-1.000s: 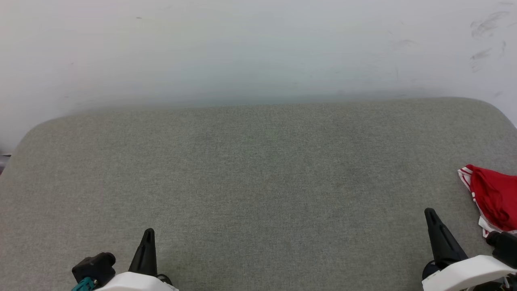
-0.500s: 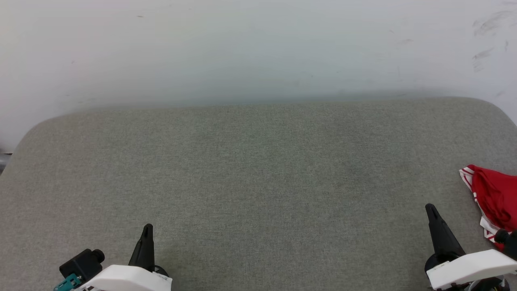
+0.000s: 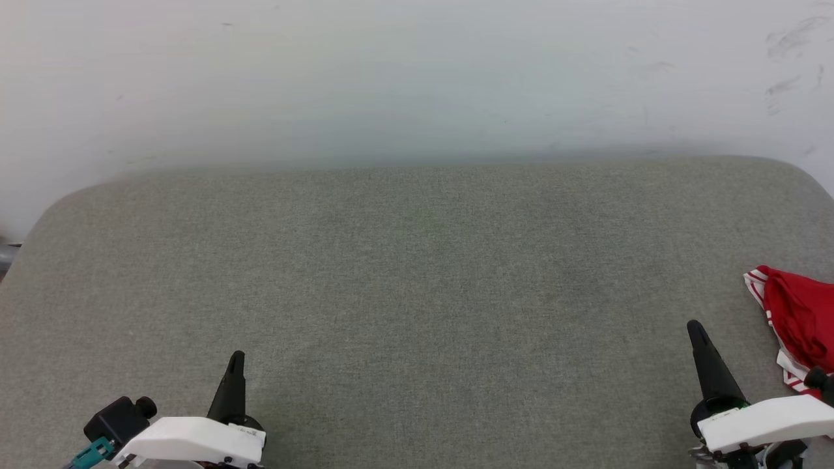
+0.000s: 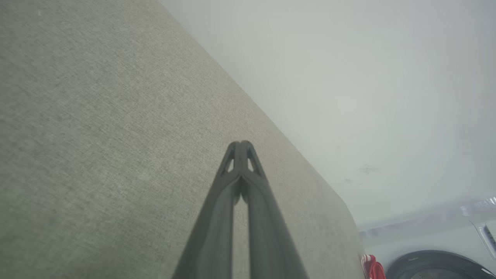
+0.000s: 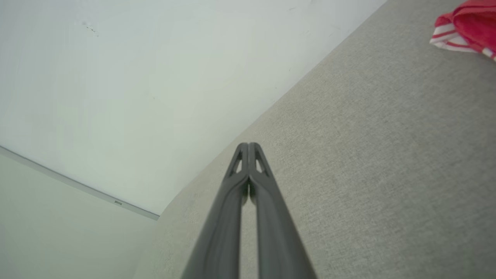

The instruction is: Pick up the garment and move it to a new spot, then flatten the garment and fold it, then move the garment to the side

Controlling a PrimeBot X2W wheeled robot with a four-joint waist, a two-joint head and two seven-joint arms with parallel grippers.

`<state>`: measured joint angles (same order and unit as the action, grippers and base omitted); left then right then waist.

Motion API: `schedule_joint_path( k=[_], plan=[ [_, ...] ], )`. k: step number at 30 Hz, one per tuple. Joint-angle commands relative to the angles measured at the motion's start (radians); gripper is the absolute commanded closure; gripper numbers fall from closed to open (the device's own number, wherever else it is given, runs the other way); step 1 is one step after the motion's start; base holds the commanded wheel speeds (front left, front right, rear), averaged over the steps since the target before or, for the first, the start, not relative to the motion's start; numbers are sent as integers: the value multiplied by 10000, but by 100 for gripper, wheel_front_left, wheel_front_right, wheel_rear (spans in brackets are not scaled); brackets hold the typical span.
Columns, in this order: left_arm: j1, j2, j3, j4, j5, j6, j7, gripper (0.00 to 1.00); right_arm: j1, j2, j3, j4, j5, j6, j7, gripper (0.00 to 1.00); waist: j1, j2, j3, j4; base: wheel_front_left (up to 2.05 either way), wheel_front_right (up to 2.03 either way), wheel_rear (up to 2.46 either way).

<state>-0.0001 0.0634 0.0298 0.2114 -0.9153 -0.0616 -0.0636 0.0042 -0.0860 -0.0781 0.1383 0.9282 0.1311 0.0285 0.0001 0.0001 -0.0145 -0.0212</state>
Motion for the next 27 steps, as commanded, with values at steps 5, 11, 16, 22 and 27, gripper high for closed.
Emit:
schedule_joint_path(
  k=[5,11,16,22,27],
  plan=[
    [-337,10,119,-47,-812,-119,208,100,-372,52,-68,44,819,-2,128,100,-1,-1,13,16,0,0,0],
    [-428,-7,207,-6,-1495,-191,386,100,-447,87,-103,156,1482,-2,208,100,-1,-1,27,32,0,0,0],
    [-505,-20,274,31,-2031,-237,531,100,-532,115,-129,247,2012,-2,275,100,-1,-1,38,46,0,0,0],
    [-589,-32,343,68,-2643,-297,683,100,-602,146,-163,350,2611,-2,348,100,-1,-1,52,63,0,0,0],
    [-647,-44,399,100,-3128,-354,812,100,-685,171,-187,427,3091,-2,418,100,-1,-1,63,76,0,0,0]
  ],
)
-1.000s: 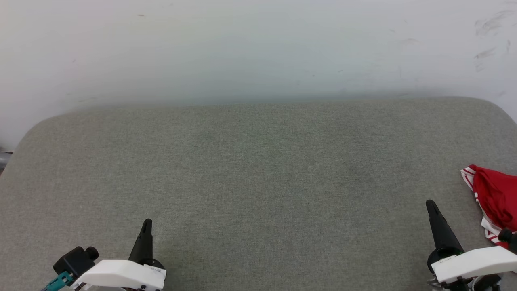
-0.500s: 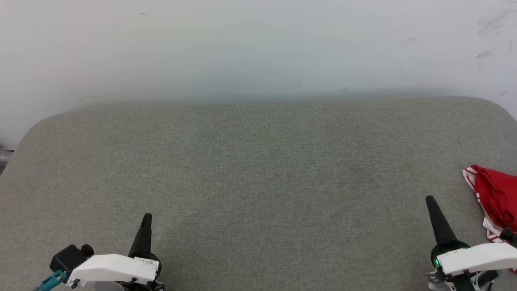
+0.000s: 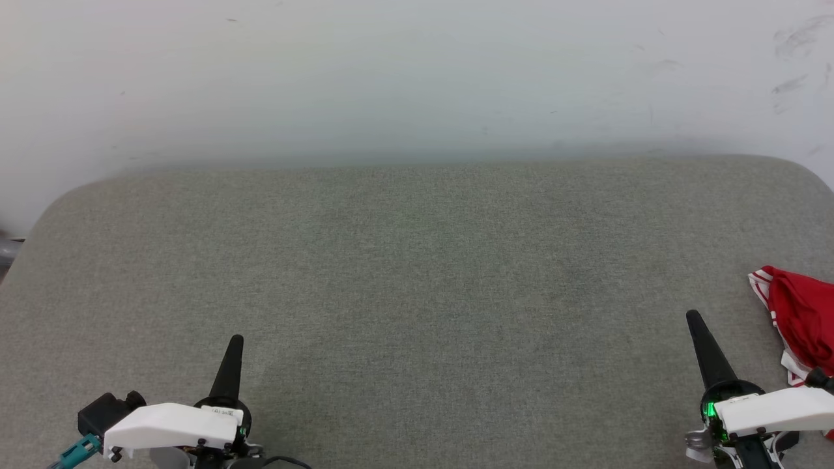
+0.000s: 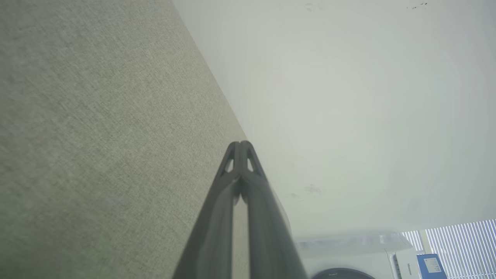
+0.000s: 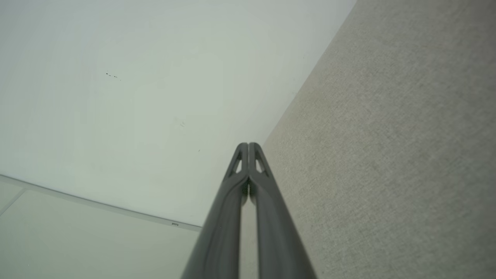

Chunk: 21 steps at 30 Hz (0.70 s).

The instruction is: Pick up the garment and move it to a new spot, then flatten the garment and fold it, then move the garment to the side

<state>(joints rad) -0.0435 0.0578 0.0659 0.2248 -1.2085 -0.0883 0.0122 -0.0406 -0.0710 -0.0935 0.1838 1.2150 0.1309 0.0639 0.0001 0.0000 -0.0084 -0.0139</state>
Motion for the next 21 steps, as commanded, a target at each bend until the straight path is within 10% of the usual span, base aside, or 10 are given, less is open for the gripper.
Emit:
schedule_joint_path(
  k=[1,21],
  plan=[
    [-227,10,52,-28,-294,-97,82,100,-252,27,-38,-12,314,0,56,100,-1,0,4,6,0,0,0],
    [-457,-32,259,83,-1954,-257,506,100,-473,116,-117,275,1940,-1,258,100,-1,0,48,58,0,0,0]
  ],
)
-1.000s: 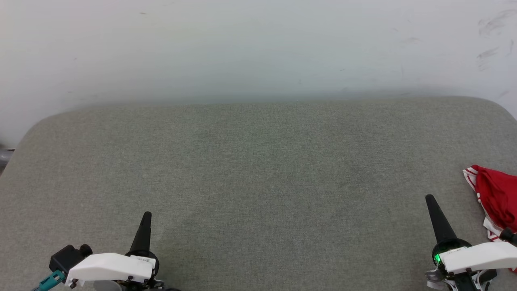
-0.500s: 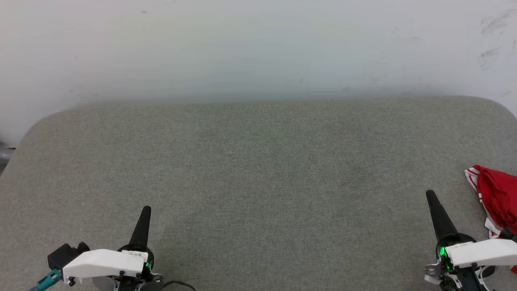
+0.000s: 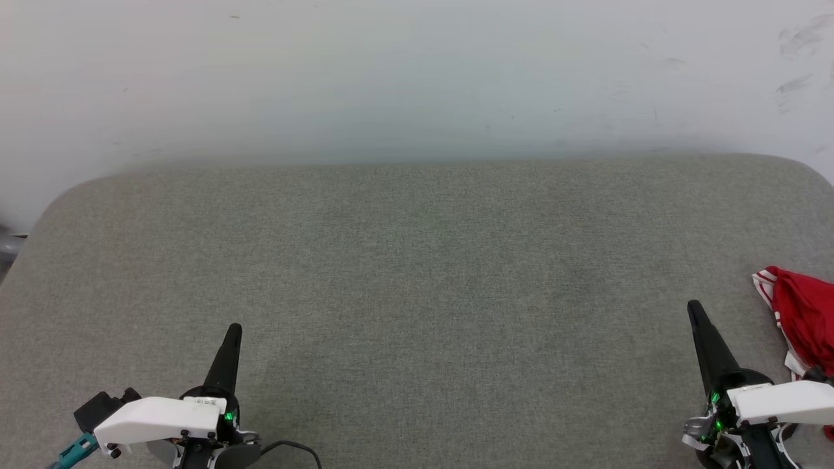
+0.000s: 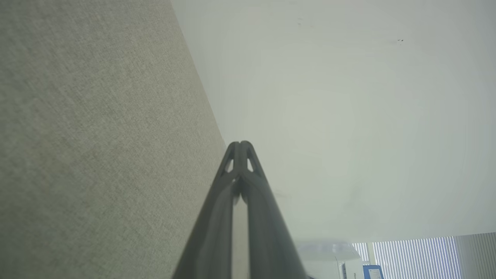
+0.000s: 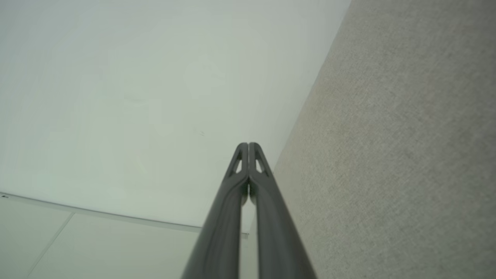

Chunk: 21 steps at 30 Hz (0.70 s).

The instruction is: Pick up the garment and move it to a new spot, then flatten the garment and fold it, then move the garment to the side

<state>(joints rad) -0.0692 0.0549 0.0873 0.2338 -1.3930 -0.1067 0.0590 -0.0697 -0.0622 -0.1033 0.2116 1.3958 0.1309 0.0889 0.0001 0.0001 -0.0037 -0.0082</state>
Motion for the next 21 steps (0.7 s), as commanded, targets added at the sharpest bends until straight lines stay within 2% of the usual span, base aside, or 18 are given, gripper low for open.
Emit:
schedule_joint_path(
  k=[1,21],
  plan=[
    [-213,-4,52,-2,-190,-80,66,100,-179,31,-21,10,210,-2,23,100,0,-1,3,3,0,0,0],
    [-403,-42,230,95,-1681,-217,444,100,-387,116,-96,266,1672,-3,202,100,0,-1,48,58,0,0,0]
  ],
)
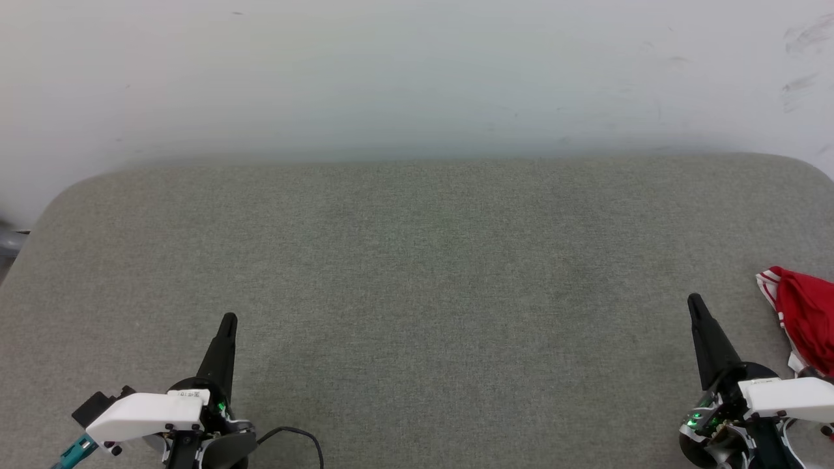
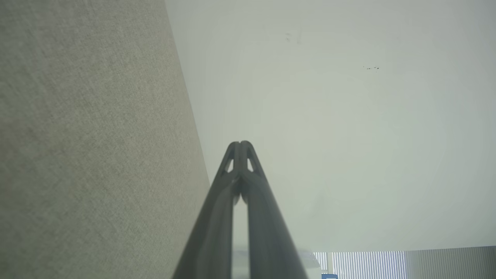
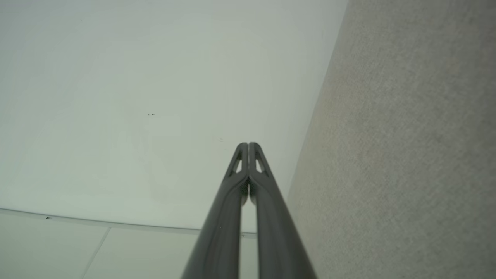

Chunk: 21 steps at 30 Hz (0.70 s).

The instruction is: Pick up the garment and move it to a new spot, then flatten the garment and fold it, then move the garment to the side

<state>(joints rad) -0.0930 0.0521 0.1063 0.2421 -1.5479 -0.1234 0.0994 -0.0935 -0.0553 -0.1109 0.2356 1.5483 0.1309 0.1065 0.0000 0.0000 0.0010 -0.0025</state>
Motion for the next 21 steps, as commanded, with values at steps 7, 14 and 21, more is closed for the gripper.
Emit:
schedule_joint_path(
  k=[7,14,21],
  plan=[
    [-202,-27,102,45,-601,-95,158,100,-215,72,-43,108,596,-3,89,100,0,0,17,21,0,0,0],
    [-208,-28,104,43,-651,-104,184,100,-211,74,-43,114,659,-3,83,100,0,0,20,25,0,0,0],
    [-206,-26,103,42,-652,-103,184,100,-211,74,-42,114,660,-3,83,100,0,0,20,25,0,0,0]
  ],
)
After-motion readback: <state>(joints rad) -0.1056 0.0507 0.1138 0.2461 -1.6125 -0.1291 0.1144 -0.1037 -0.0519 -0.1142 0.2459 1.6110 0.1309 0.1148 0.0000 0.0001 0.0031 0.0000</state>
